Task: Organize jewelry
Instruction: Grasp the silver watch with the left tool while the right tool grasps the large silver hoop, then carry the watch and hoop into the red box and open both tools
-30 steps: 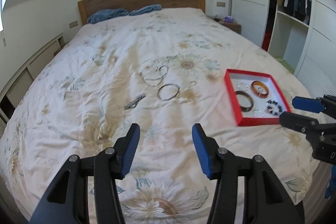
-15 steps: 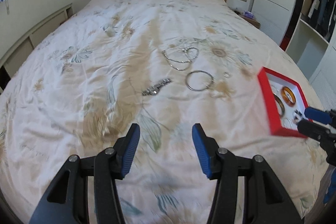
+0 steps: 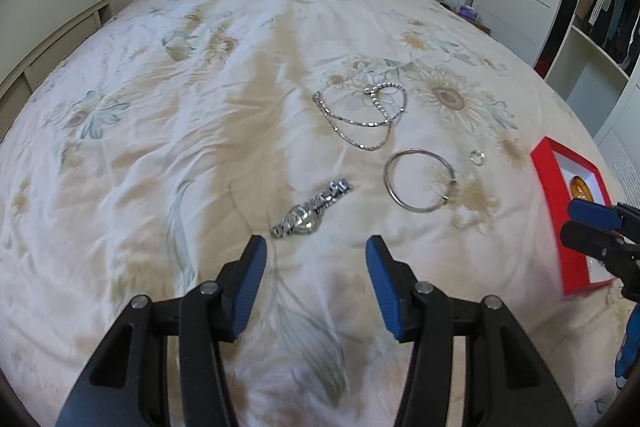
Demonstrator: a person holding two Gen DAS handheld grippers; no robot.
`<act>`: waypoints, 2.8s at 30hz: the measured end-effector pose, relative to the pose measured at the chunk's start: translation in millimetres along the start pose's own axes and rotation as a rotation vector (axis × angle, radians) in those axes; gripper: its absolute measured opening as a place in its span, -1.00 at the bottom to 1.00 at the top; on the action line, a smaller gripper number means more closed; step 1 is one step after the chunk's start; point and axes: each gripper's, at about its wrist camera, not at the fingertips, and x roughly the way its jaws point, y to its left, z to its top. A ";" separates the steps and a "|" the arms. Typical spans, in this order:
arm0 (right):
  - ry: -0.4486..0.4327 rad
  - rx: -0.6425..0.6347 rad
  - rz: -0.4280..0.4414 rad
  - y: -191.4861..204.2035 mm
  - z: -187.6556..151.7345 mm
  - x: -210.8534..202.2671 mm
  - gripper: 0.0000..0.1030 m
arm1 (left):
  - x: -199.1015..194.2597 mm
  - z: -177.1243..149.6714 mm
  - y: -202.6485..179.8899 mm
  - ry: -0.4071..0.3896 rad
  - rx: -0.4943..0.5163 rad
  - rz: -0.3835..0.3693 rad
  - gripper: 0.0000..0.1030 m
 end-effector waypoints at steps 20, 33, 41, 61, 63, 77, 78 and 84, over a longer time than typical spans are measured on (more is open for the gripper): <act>0.077 0.117 0.080 -13.5 43.0 116.9 -0.31 | 74.1 20.6 9.4 0.034 0.087 -0.036 -0.04; 0.093 0.097 0.054 -8.0 47.1 143.5 -0.44 | 85.4 20.7 -7.9 0.033 0.152 -0.025 -0.53; 0.085 0.077 0.023 -9.9 50.9 137.3 -0.87 | 73.0 23.9 0.8 0.029 0.081 -0.049 -0.58; -0.053 -0.048 -0.101 -0.5 31.8 -9.3 -0.87 | -33.1 19.5 -31.6 -0.061 0.031 -0.091 -0.58; -0.069 -0.046 -0.120 -6.3 28.7 -26.2 -0.87 | -38.9 21.9 -43.8 -0.067 0.035 -0.113 -0.58; -0.114 0.063 -0.256 -102.5 -10.8 -107.4 -0.86 | -44.6 21.8 -194.3 -0.046 0.161 -0.320 -0.58; -0.109 0.075 -0.261 -111.2 -15.4 -108.2 -0.86 | -41.5 20.2 -208.5 -0.037 0.177 -0.334 -0.58; -0.080 0.133 -0.270 -150.1 -38.1 -101.1 -0.86 | -20.9 10.2 -261.3 0.019 0.243 -0.380 -0.58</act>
